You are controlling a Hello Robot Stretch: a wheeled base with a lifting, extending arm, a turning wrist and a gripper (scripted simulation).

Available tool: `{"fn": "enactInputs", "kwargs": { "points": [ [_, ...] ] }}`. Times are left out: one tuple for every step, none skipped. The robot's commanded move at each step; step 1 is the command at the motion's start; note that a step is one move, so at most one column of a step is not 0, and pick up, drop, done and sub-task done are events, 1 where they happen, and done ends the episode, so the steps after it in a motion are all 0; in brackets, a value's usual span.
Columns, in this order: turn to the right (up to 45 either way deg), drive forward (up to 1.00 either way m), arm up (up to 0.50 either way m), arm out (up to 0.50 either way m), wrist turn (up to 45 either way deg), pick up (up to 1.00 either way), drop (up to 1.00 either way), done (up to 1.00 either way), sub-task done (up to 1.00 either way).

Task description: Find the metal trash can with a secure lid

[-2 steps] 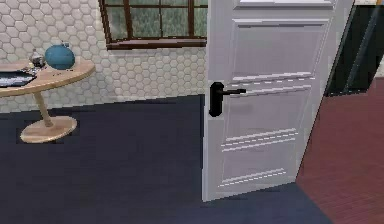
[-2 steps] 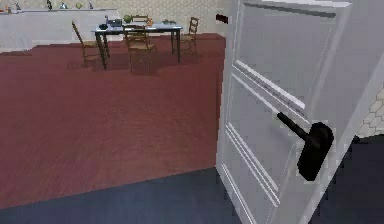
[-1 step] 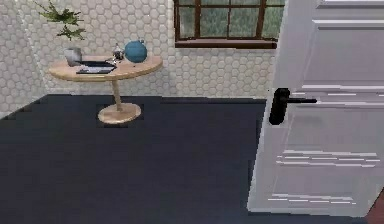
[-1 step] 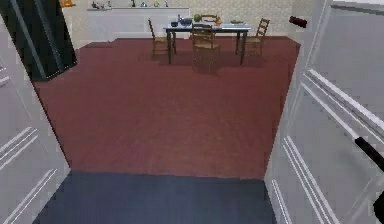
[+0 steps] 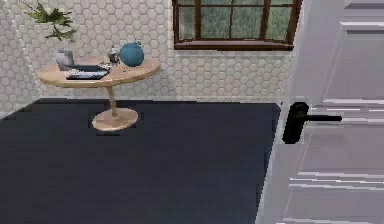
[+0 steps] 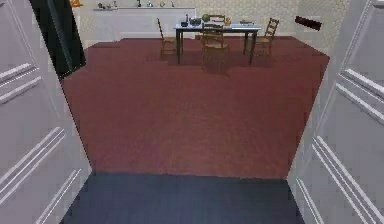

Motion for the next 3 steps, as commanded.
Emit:
{"fn": "enactInputs", "kwargs": {
  "points": [
    [45.0, 0.00, 0.00, 0.00, 0.0, 0.00, 0.00, 0.00, 0.00],
    [45.0, 0.00, 0.00, 0.00, 0.0, 0.00, 0.00, 0.00, 0.00],
    [3.0, 0.00, 0.00, 0.00, 0.0, 0.00, 0.00, 0.00, 0.00]
  ]
}}
